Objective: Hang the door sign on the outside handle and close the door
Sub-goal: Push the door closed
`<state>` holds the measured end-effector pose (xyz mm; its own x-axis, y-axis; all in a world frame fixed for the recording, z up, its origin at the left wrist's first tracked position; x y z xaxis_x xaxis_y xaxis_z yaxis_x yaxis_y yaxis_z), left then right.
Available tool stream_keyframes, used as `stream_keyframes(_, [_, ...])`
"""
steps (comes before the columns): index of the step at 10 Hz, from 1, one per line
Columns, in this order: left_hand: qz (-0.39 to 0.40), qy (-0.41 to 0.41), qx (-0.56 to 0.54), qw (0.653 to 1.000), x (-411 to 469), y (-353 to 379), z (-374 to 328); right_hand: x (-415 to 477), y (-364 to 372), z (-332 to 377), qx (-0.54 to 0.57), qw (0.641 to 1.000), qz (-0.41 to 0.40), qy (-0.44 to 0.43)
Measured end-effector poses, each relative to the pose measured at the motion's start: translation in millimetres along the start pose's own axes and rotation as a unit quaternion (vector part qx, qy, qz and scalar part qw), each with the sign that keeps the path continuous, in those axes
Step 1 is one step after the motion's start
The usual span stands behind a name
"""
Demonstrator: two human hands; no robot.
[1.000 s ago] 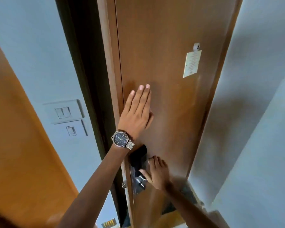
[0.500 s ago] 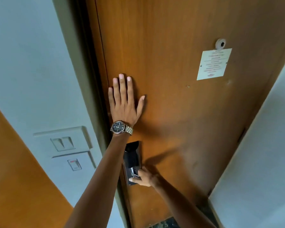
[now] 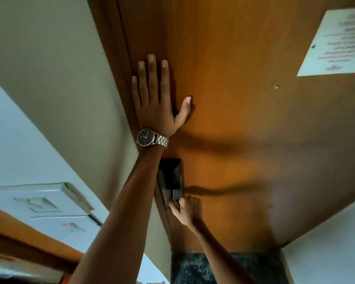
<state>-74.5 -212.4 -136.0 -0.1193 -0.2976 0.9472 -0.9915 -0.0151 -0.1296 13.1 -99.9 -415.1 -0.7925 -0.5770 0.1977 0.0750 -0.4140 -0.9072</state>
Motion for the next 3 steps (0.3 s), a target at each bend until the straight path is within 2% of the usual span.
stream_keyframes(3, [-0.004,0.006,0.018,1.000,-0.4,14.8,7.3,14.8,-1.0,-2.3,-0.058,0.998,0.010,-0.014])
Point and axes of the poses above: each hand's wrist, its own x-axis towards the middle knuckle, its own y-axis out of the palm, z = x × y, the point moved 2 cm from there along x, towards the middle knuckle, and after that the axes turned 15 degrees about -y, right-handed, at the moved point
